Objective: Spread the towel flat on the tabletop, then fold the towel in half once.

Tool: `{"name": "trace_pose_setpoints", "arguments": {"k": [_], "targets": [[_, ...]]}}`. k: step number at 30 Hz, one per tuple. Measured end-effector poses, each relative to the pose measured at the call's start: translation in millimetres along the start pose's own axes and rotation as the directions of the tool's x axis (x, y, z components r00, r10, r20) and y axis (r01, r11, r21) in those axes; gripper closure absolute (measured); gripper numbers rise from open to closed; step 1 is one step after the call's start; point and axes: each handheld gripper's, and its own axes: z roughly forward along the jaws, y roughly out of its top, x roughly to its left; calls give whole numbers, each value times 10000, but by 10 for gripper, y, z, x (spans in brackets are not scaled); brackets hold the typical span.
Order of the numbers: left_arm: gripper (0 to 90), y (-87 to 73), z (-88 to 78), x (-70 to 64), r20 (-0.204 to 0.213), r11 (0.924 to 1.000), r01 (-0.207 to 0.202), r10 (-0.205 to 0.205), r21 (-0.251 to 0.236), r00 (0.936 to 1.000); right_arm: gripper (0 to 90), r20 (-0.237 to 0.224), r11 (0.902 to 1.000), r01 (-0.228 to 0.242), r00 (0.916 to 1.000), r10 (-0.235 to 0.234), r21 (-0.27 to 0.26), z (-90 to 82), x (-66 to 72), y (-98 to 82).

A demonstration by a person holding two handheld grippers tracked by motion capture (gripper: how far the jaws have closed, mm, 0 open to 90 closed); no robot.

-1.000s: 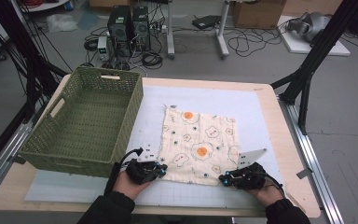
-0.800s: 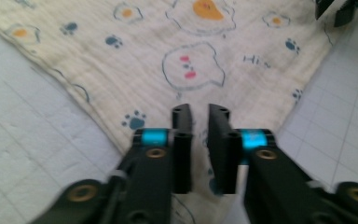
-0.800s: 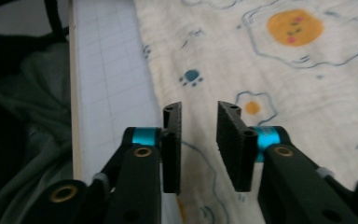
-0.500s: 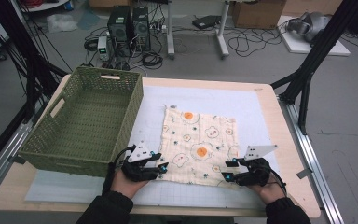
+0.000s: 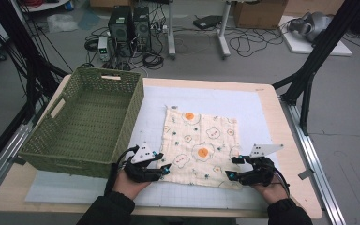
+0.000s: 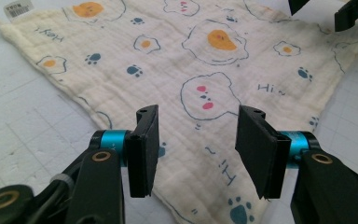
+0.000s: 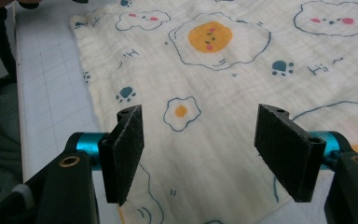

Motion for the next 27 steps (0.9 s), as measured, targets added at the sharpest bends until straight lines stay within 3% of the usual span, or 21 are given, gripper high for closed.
{"name": "trace_pose_setpoints", "arguments": {"k": [27], "targets": [[502,13,0,-36,-174,9997,-230,229,-43,9996,304,172,10000,57,9998,-58,26,-7,-9,-8]]}}
